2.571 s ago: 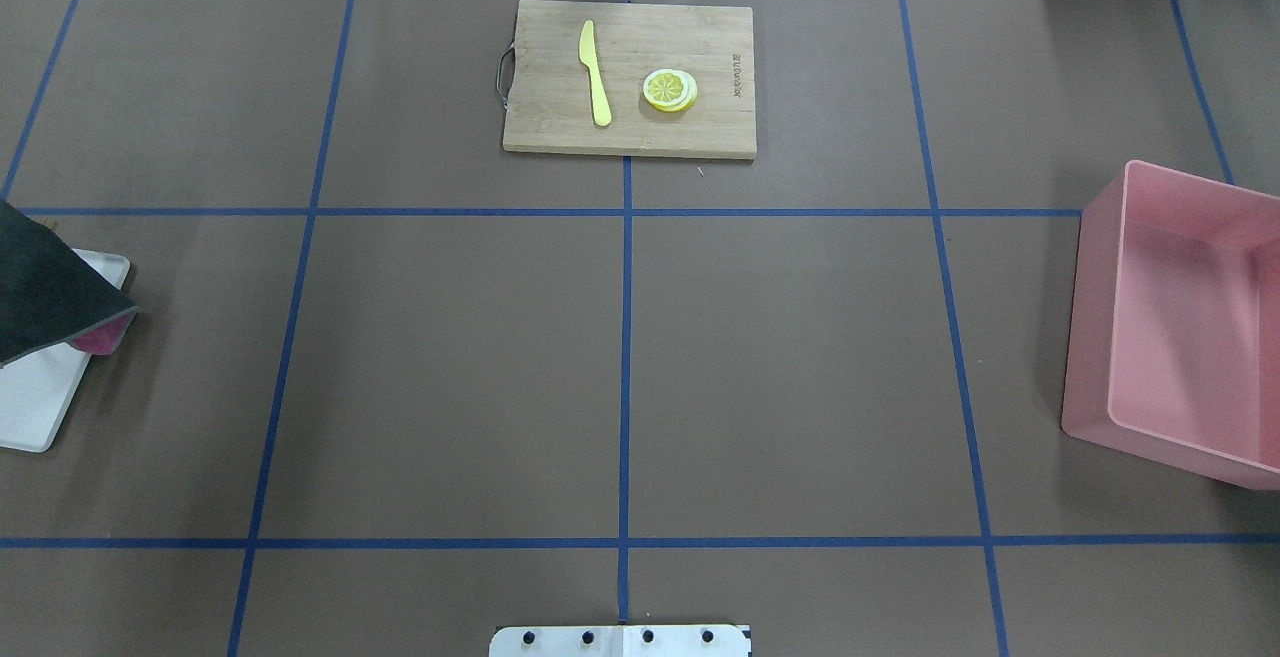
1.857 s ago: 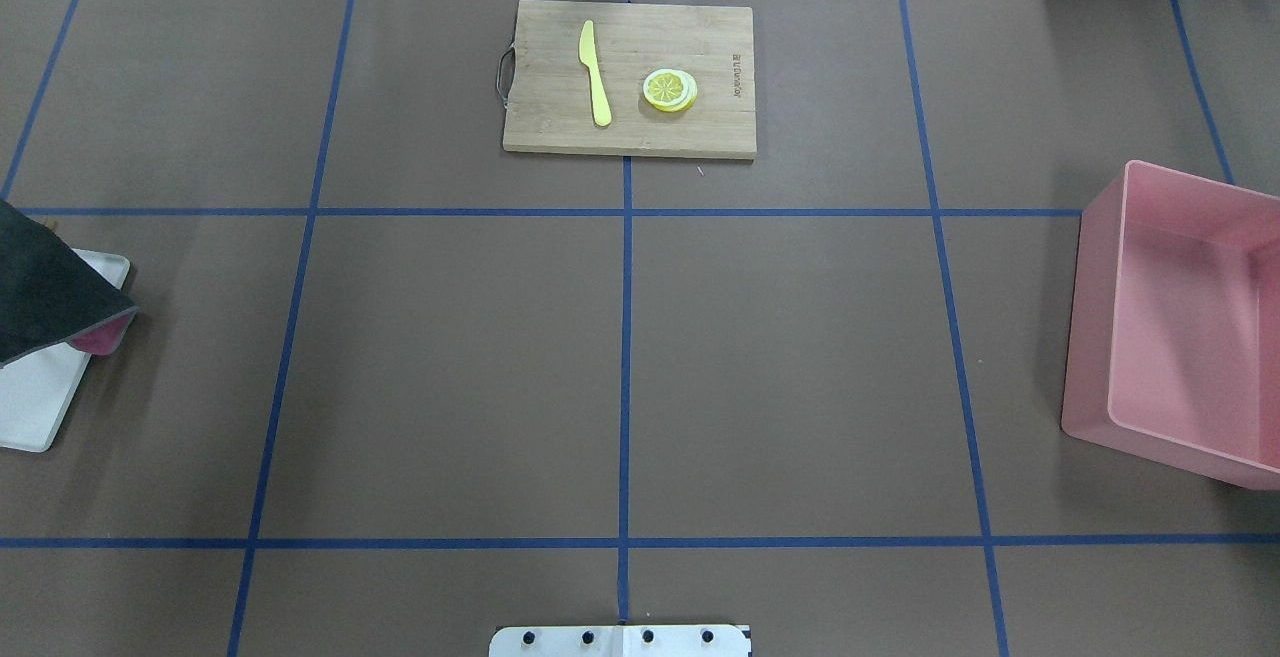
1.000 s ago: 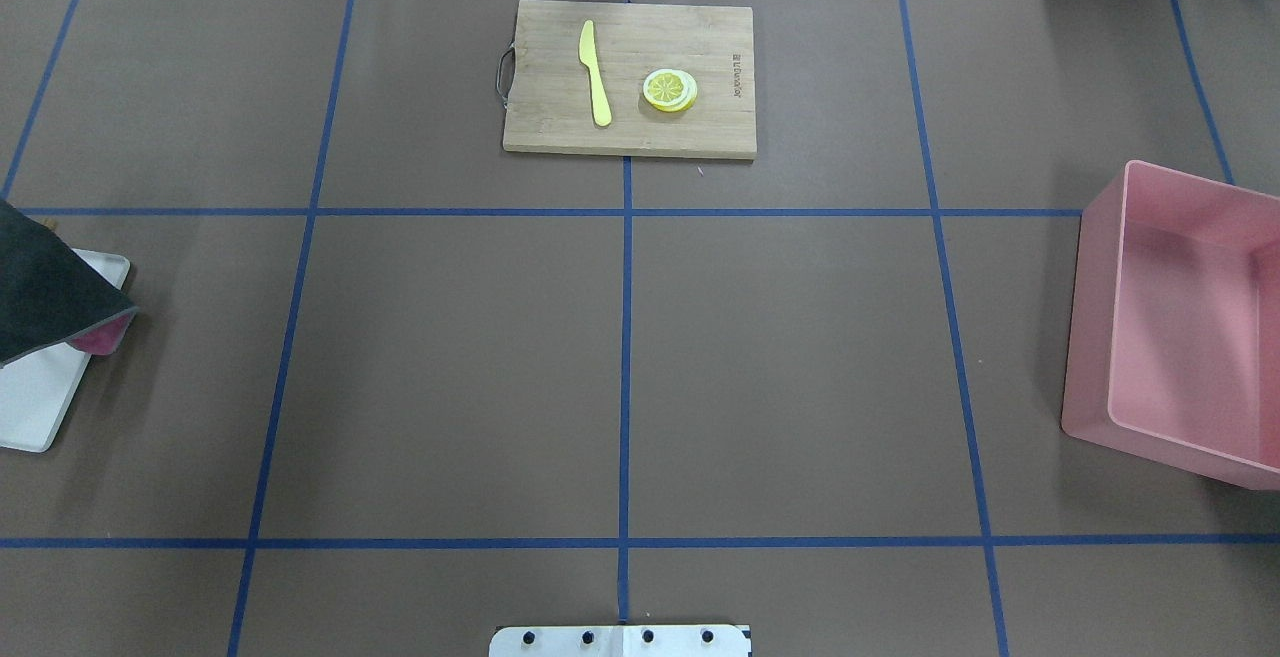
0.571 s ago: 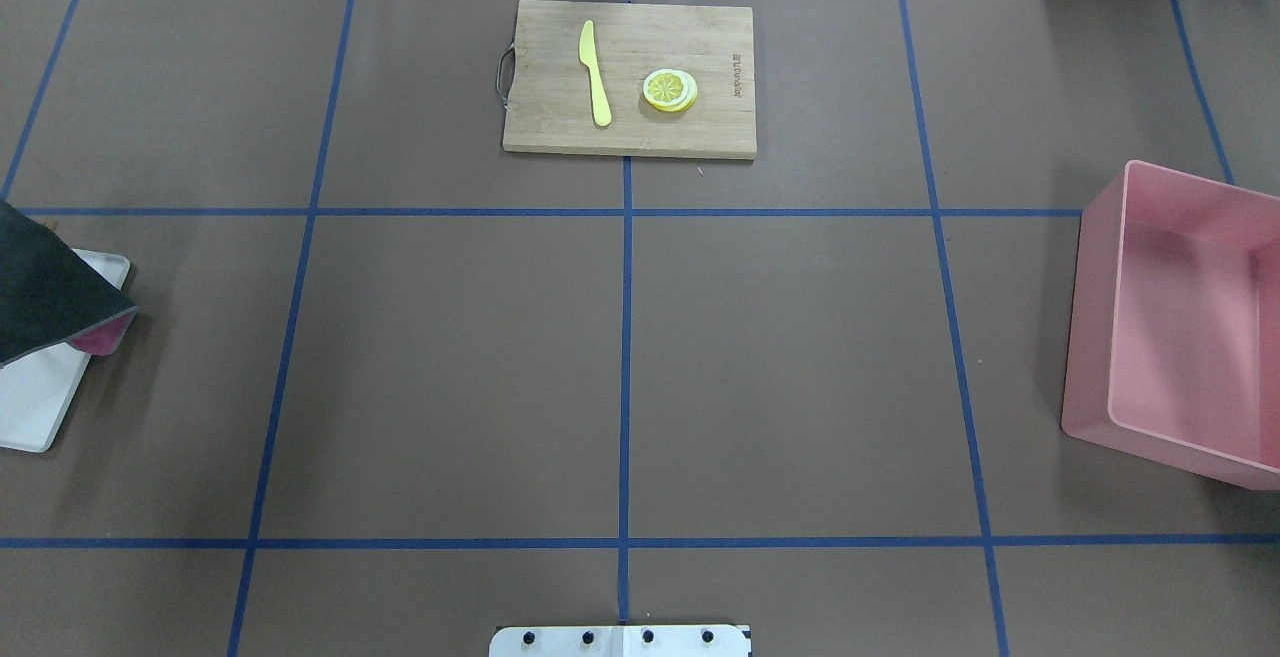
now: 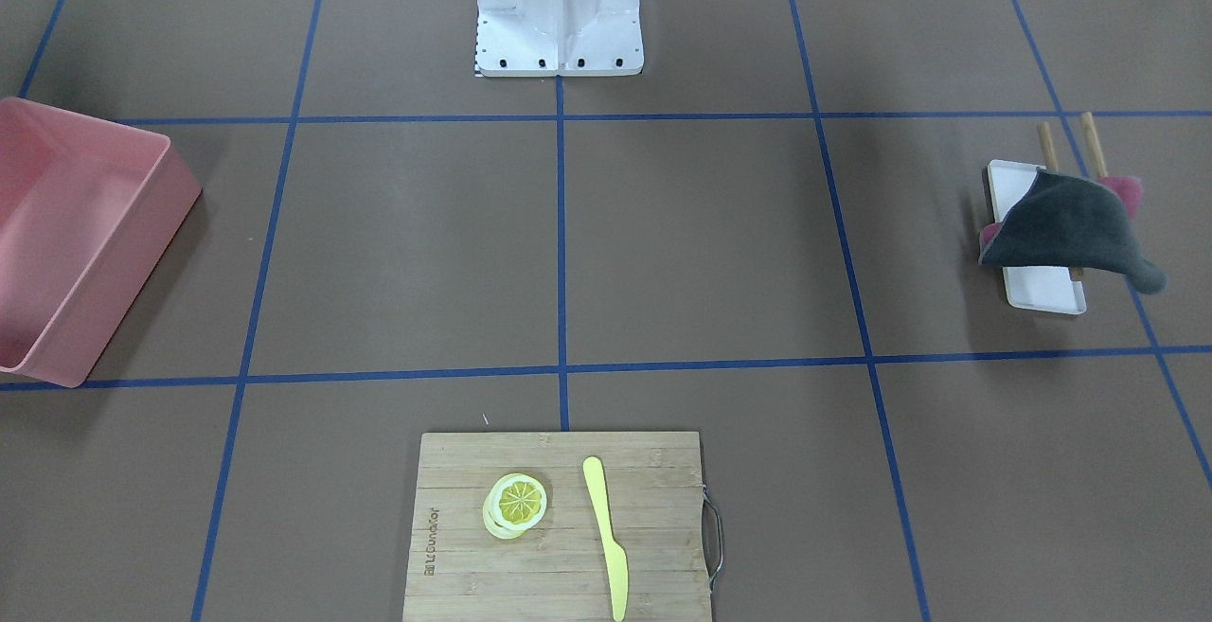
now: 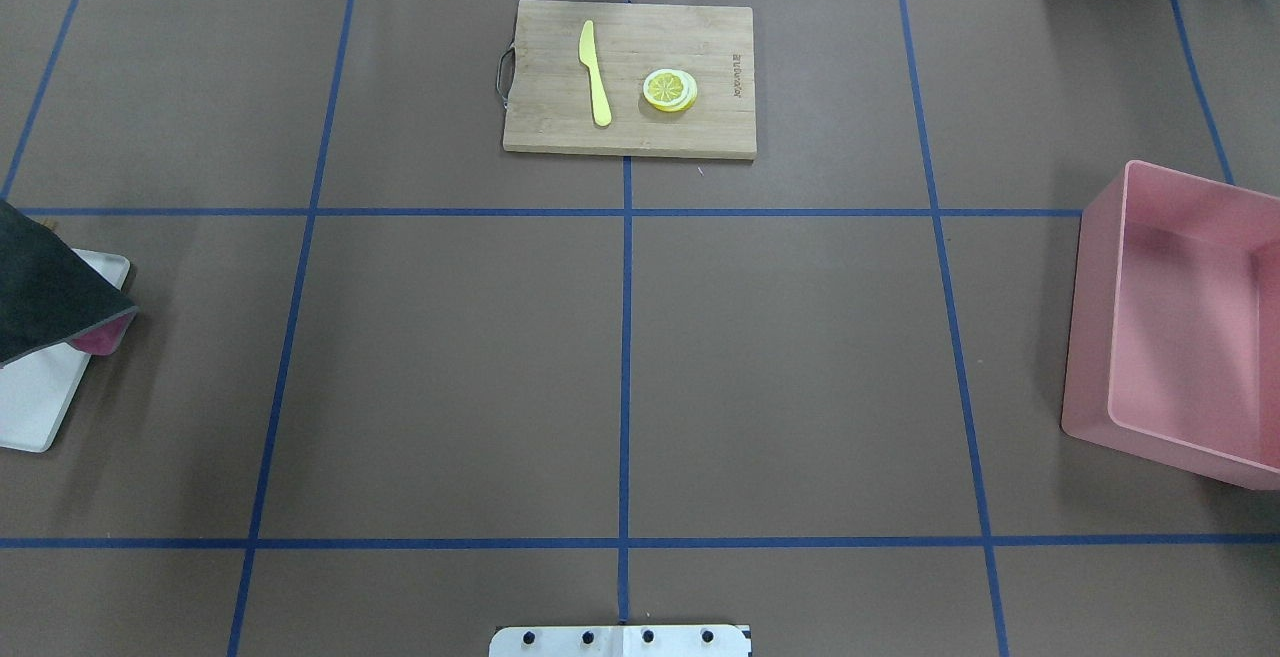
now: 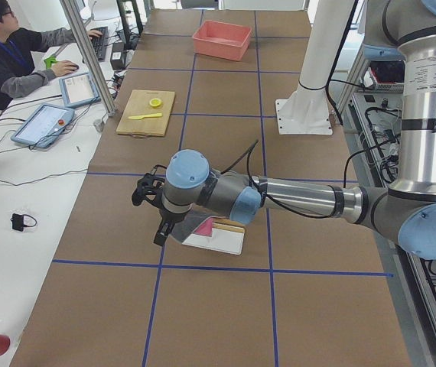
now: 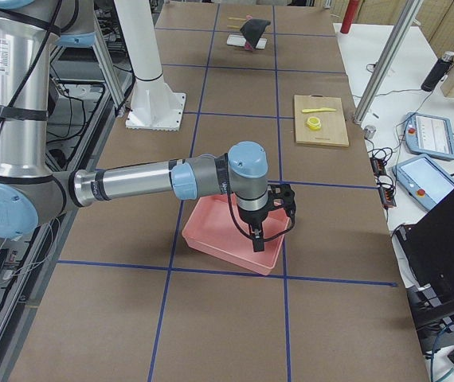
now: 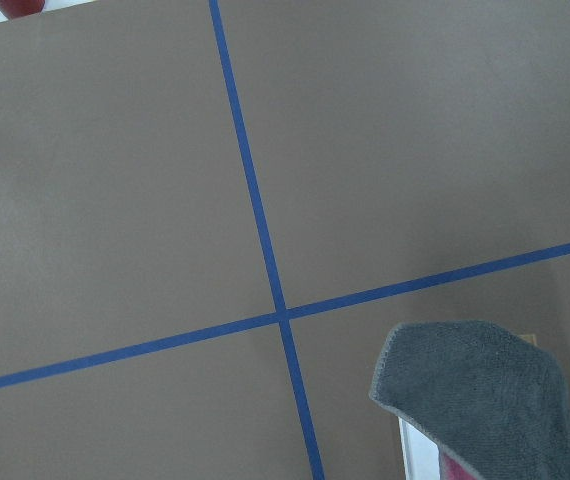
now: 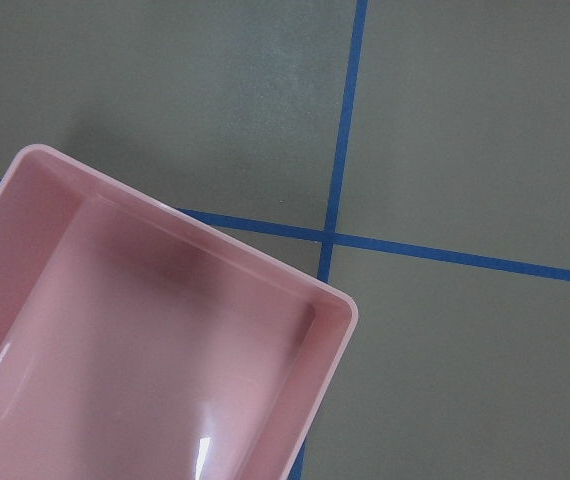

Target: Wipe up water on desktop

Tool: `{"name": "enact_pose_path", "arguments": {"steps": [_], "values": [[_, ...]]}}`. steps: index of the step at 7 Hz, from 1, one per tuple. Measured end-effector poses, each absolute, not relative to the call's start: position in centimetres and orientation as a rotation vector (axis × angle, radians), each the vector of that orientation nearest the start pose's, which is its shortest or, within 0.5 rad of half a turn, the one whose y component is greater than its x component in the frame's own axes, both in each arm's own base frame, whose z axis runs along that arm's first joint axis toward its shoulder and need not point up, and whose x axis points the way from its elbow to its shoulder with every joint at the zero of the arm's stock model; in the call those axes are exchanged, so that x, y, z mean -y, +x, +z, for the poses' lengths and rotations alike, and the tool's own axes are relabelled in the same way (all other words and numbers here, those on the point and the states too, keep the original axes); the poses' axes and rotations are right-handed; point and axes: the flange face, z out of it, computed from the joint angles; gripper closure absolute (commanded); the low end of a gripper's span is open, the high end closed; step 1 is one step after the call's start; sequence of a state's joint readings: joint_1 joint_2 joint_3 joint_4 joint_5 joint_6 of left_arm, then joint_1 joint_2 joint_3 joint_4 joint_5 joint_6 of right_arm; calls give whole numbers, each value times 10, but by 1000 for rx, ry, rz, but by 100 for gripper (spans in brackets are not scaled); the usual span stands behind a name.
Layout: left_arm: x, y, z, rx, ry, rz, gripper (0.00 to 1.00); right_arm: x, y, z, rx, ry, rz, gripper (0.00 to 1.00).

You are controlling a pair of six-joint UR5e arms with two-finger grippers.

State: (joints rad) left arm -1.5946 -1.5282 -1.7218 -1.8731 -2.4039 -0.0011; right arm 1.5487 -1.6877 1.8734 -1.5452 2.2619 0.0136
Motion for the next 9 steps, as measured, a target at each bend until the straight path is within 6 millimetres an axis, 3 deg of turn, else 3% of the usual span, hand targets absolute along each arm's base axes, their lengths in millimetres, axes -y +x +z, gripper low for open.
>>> {"name": "enact_pose_path", "arguments": {"steps": [2,4,5,6,8,9], "values": [[490,-36,569,-899,336,79,2,450,60,568,691,201,-85,0],[491,8,588,-952,319,33,3,450,60,569,691,209,-88,0],[491,27,594,-962,325,14,8,449,60,570,690,209,-88,0],[490,41,596,-958,333,0,19,449,60,570,690,208,-88,0],[490,57,596,-948,340,4,22,449,60,571,690,206,-87,0],[490,62,597,-938,344,10,28,449,60,572,690,204,-85,0]]}}
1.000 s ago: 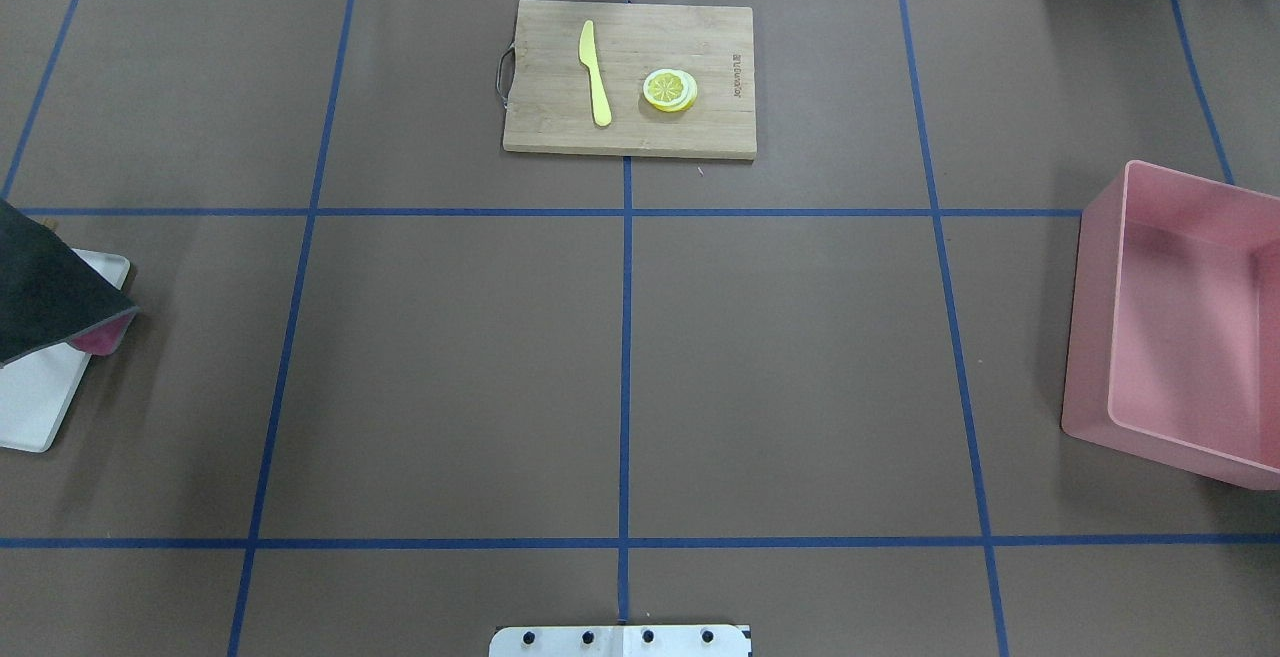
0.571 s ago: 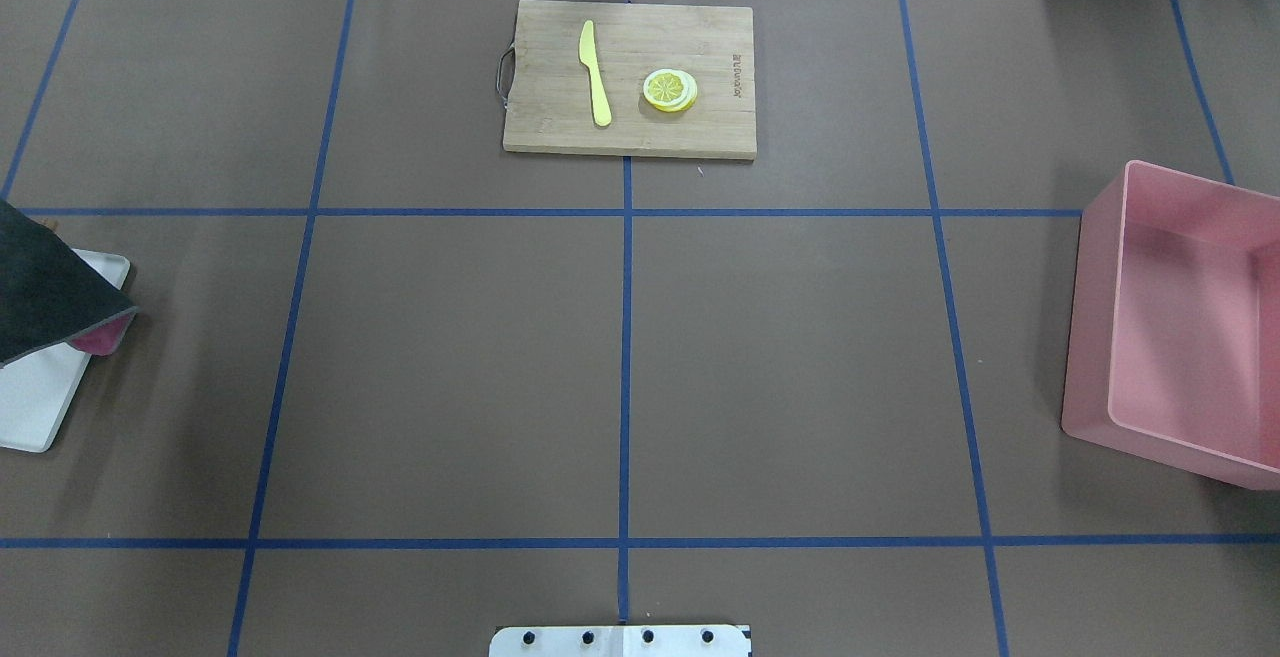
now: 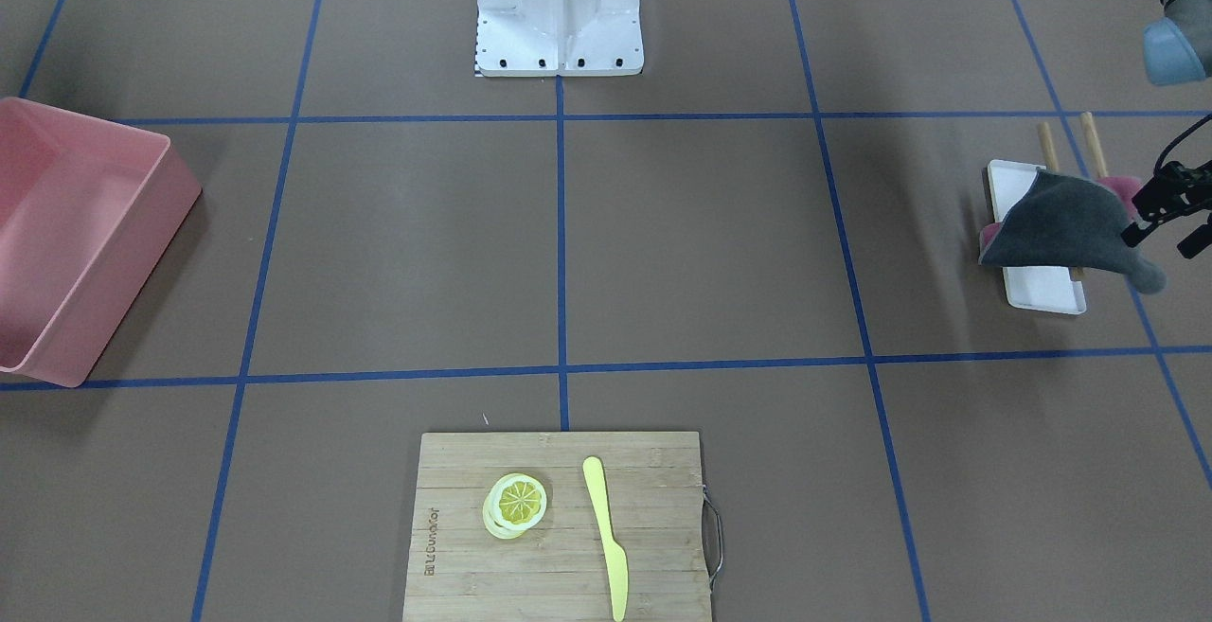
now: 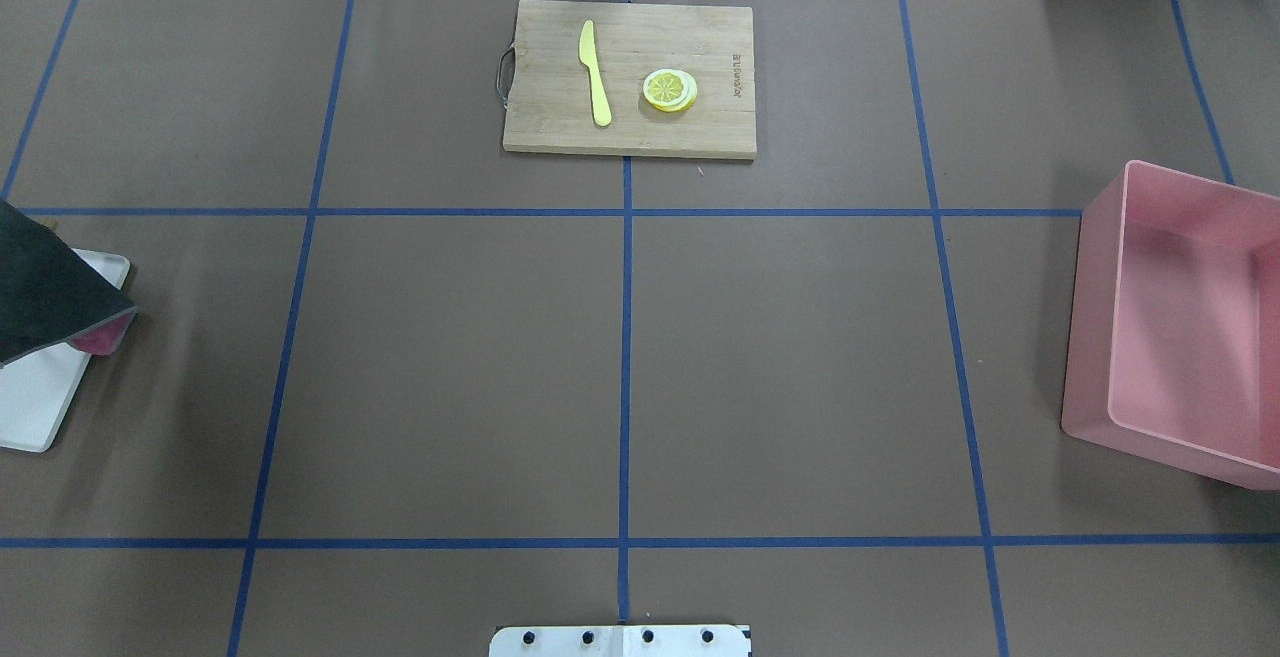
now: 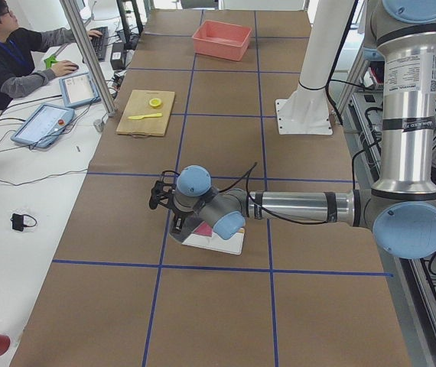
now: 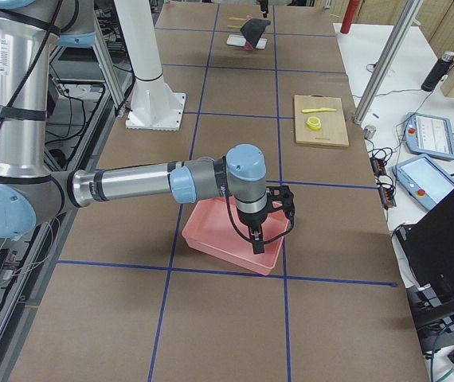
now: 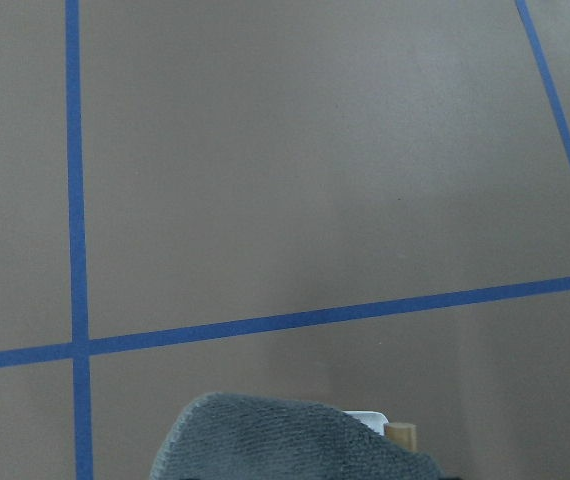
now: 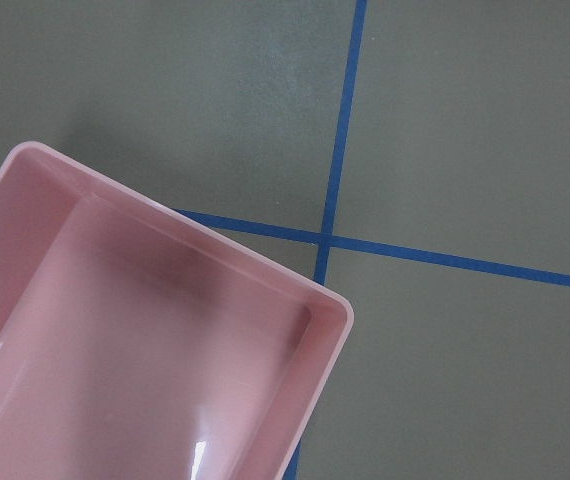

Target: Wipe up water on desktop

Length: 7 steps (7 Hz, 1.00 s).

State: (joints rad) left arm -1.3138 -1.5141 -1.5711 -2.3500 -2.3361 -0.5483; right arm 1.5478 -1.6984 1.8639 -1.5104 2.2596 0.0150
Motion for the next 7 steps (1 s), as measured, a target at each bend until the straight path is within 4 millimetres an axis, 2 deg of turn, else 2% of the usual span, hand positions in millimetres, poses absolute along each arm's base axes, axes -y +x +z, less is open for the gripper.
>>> {"name": "enact_pose_path", "arguments": {"steps": [1,2,6,7], "values": [[490,68,598,-928,347,16,42,448,60,573,690,202,-85,0],[490,71,598,-924,349,20,48,448,60,573,689,201,-84,0],[488,75,608,-928,362,36,48,448,60,576,688,196,-82,0],[487,76,611,-930,365,39,54,448,60,577,687,194,-81,0]]}}
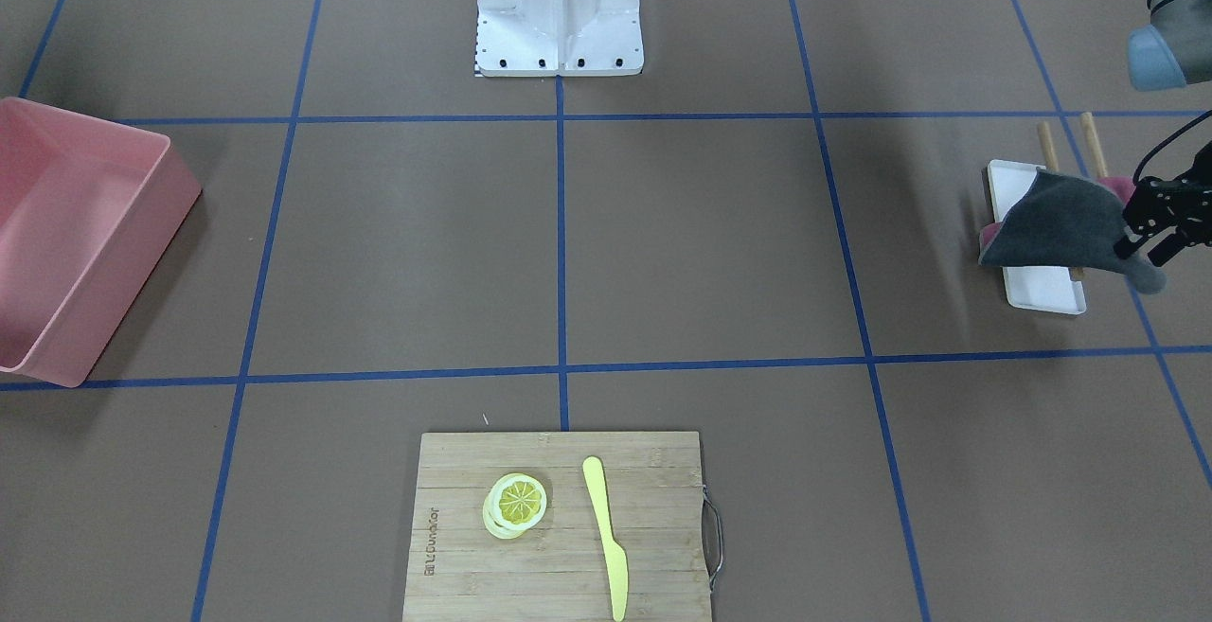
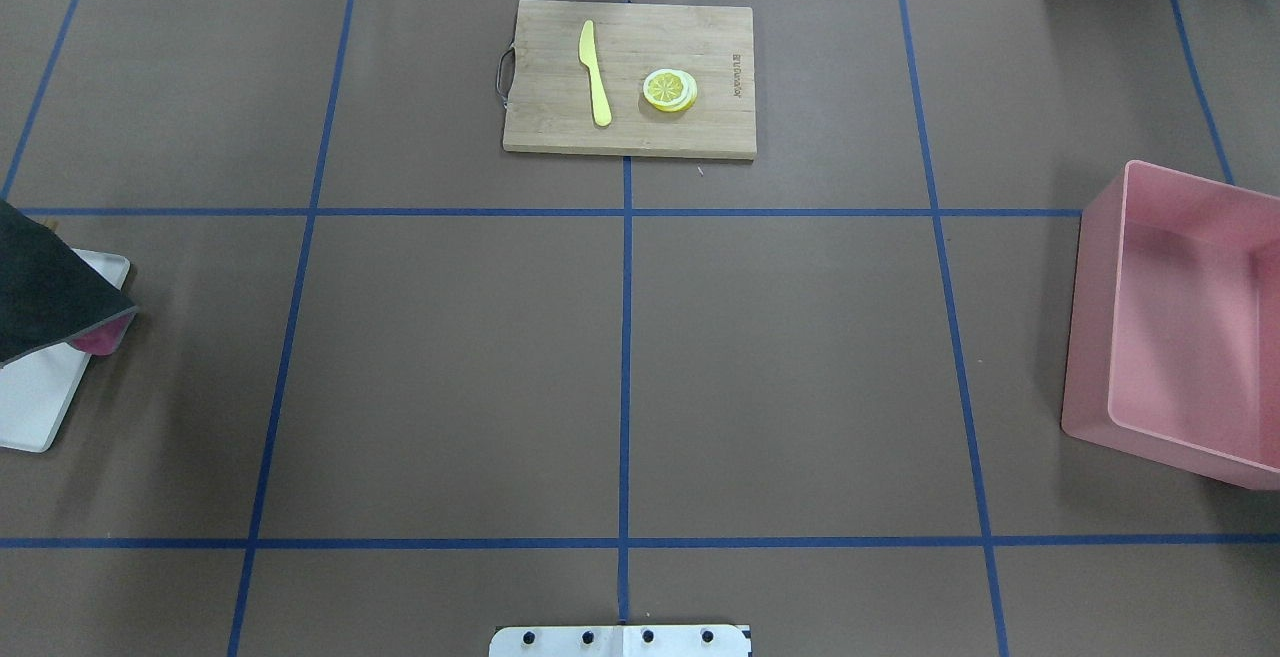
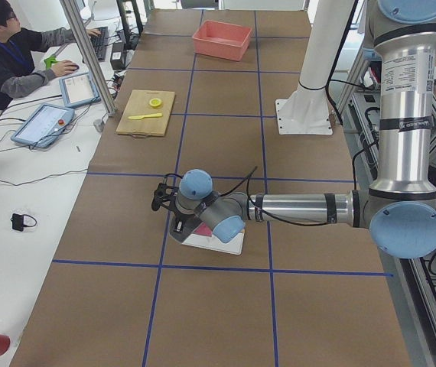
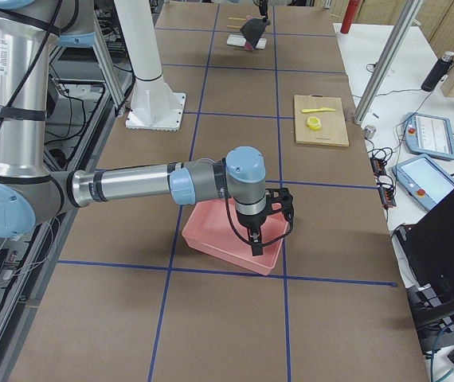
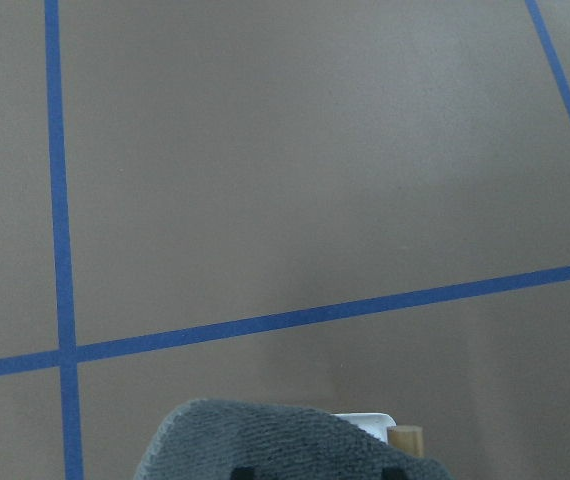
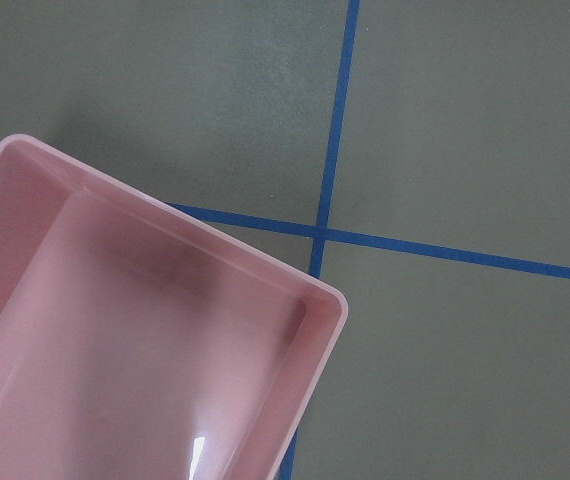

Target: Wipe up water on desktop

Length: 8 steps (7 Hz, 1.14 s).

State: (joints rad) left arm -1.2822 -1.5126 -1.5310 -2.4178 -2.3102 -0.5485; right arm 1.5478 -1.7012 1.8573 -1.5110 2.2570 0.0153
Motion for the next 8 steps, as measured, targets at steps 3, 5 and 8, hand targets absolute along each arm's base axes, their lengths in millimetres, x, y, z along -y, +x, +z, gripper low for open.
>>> {"name": "enact_pose_path", "arguments": {"steps": [3,5,8], "values": [[487,76,611,-934,372,41,100,448,60,578,687,193,-80,0],[486,76,609,-936,379,44,100,448,60,578,687,192,-80,0],[485,74,604,-943,393,48,100,448,60,578,688,193,-81,0]]}}
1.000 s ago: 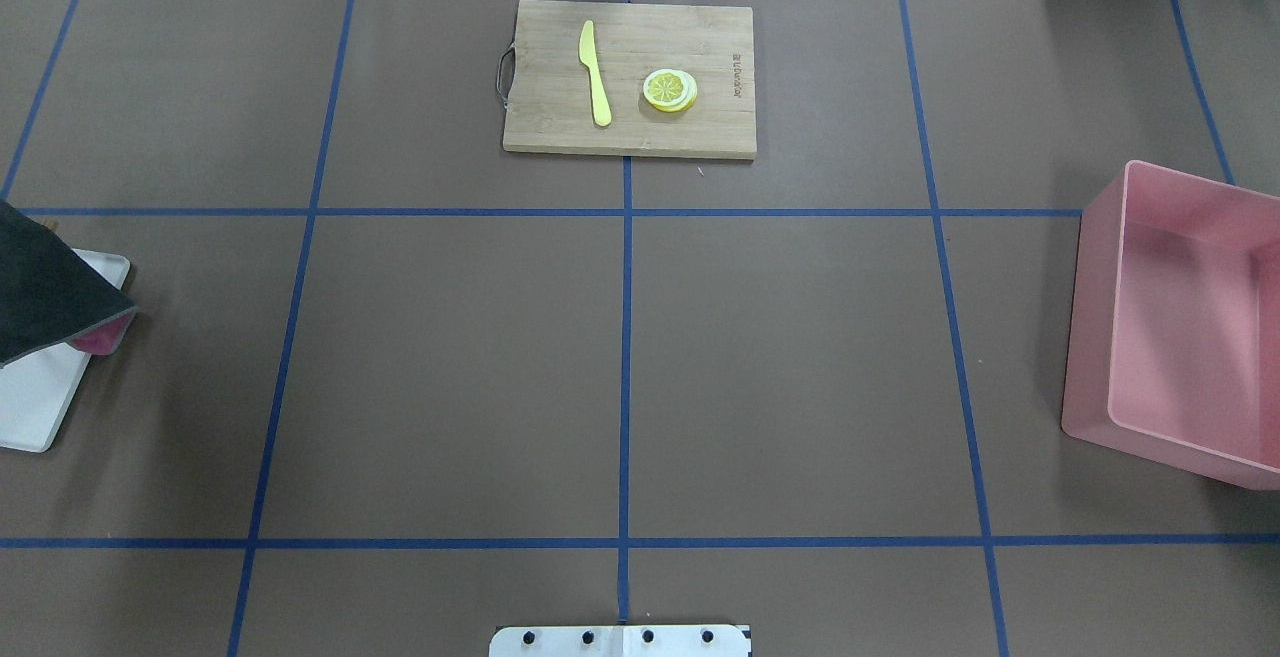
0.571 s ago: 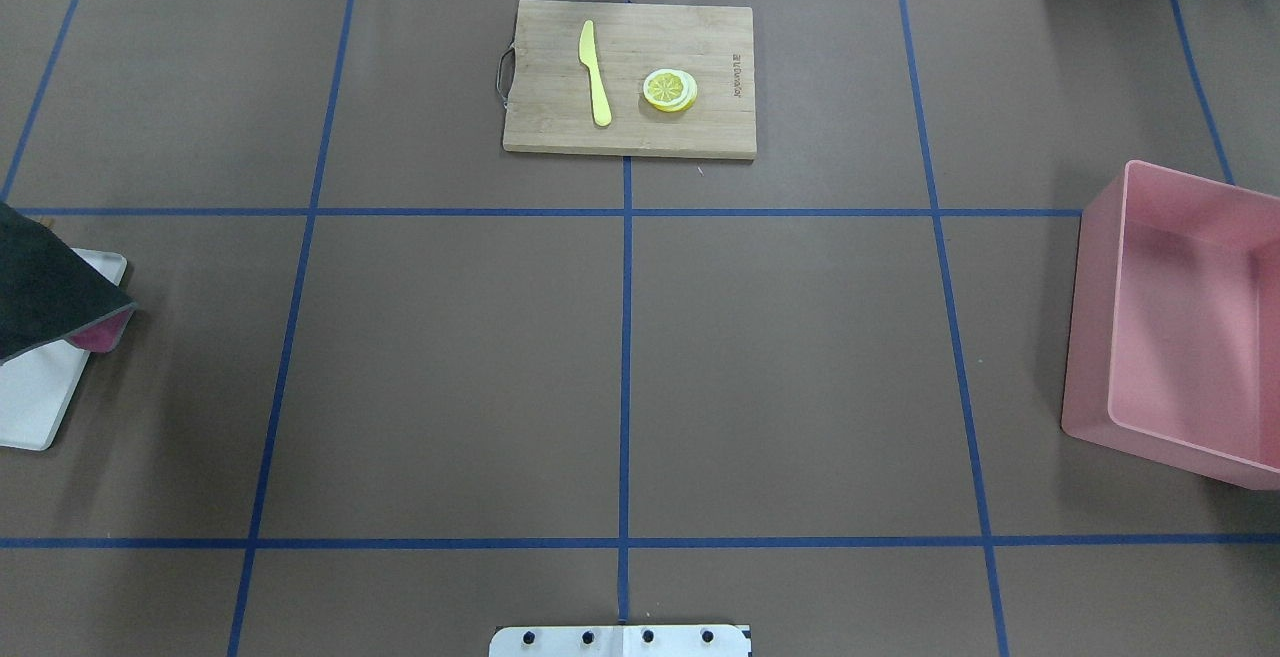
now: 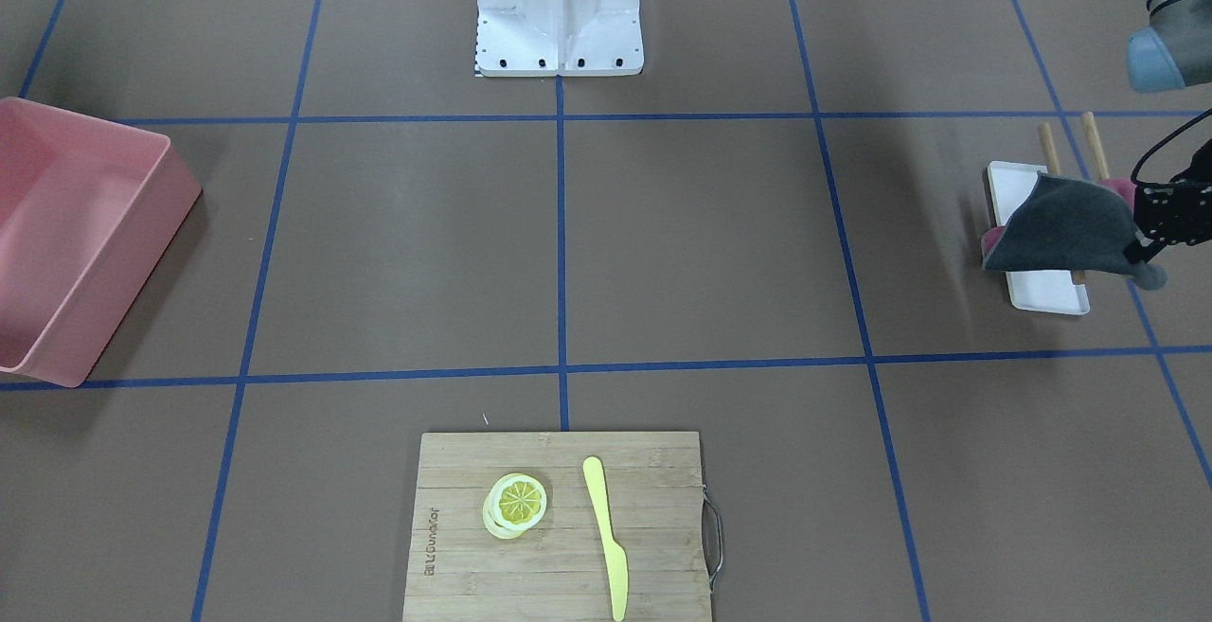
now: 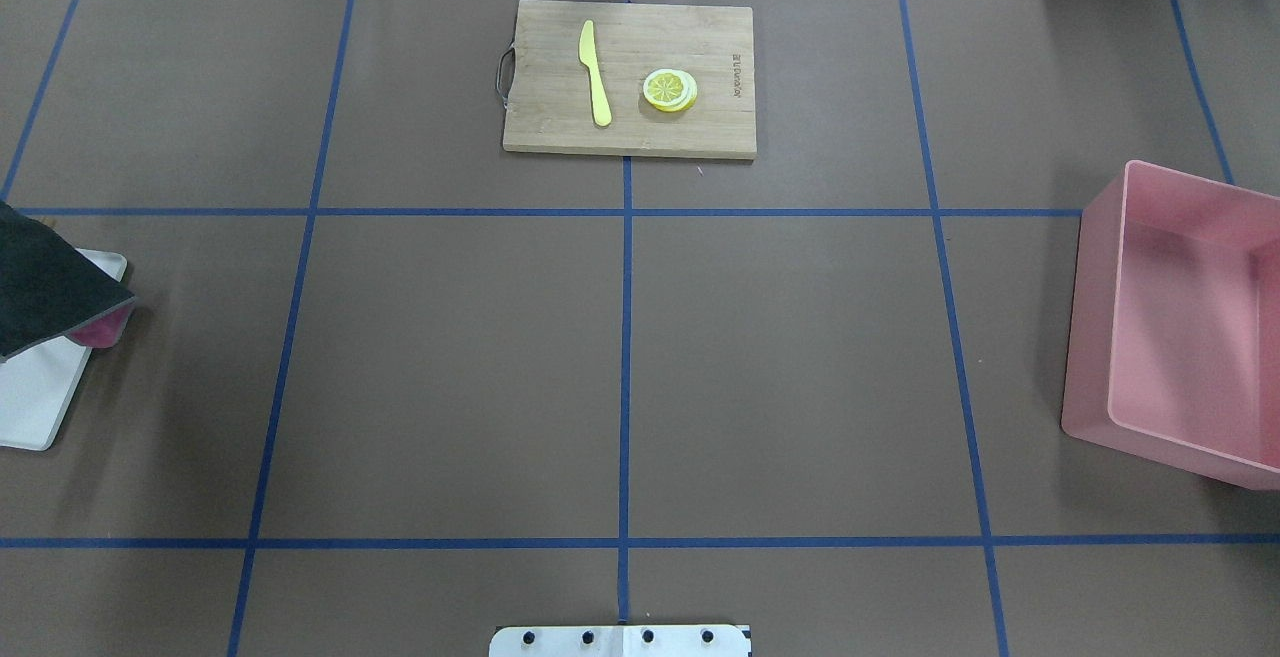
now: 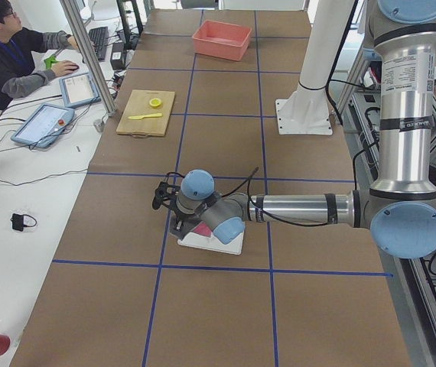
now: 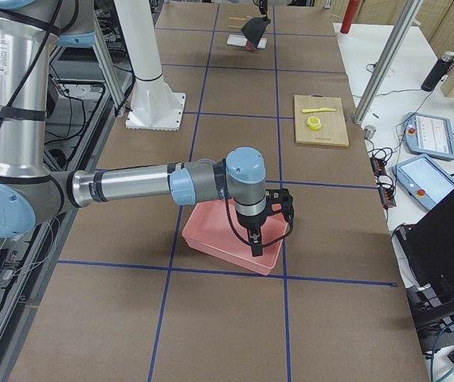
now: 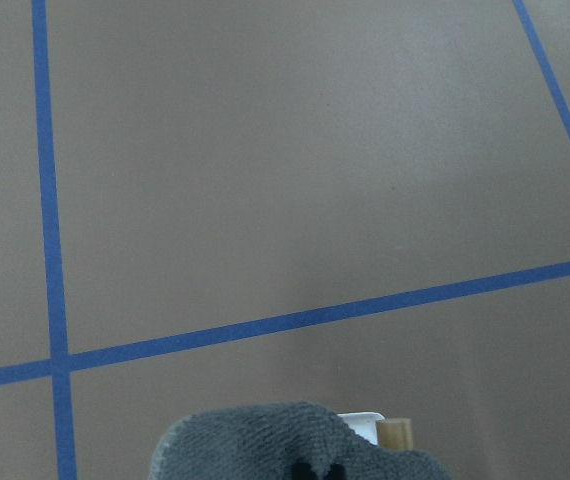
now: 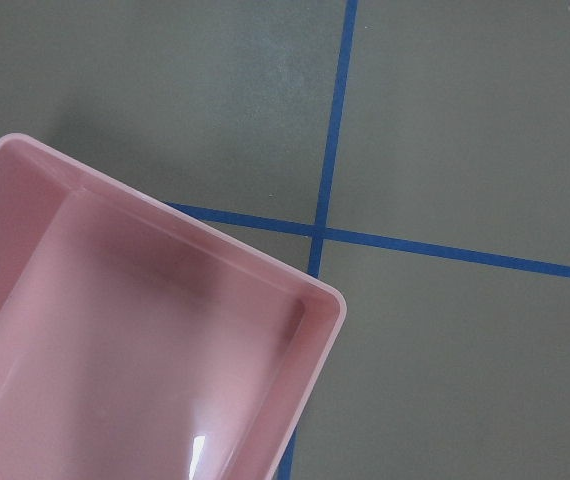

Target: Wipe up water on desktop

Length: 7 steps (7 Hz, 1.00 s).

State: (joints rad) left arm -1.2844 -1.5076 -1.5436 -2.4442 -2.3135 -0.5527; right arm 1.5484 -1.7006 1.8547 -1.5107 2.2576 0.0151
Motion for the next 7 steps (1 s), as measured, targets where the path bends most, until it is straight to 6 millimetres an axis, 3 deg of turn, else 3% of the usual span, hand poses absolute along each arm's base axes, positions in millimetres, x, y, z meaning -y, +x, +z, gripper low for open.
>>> {"name": "enact_pose_path", "arguments": {"steps": [4,6,7], "values": [[491,74,559,-1017,391,23,100,453,59,559,698,226,-83,0],[508,78,512,-1083,372,-100,100,459,51,538,709,240,-62,0],[516,81,487,-1119,360,-157,100,460,36,517,723,245,-40,0]]}}
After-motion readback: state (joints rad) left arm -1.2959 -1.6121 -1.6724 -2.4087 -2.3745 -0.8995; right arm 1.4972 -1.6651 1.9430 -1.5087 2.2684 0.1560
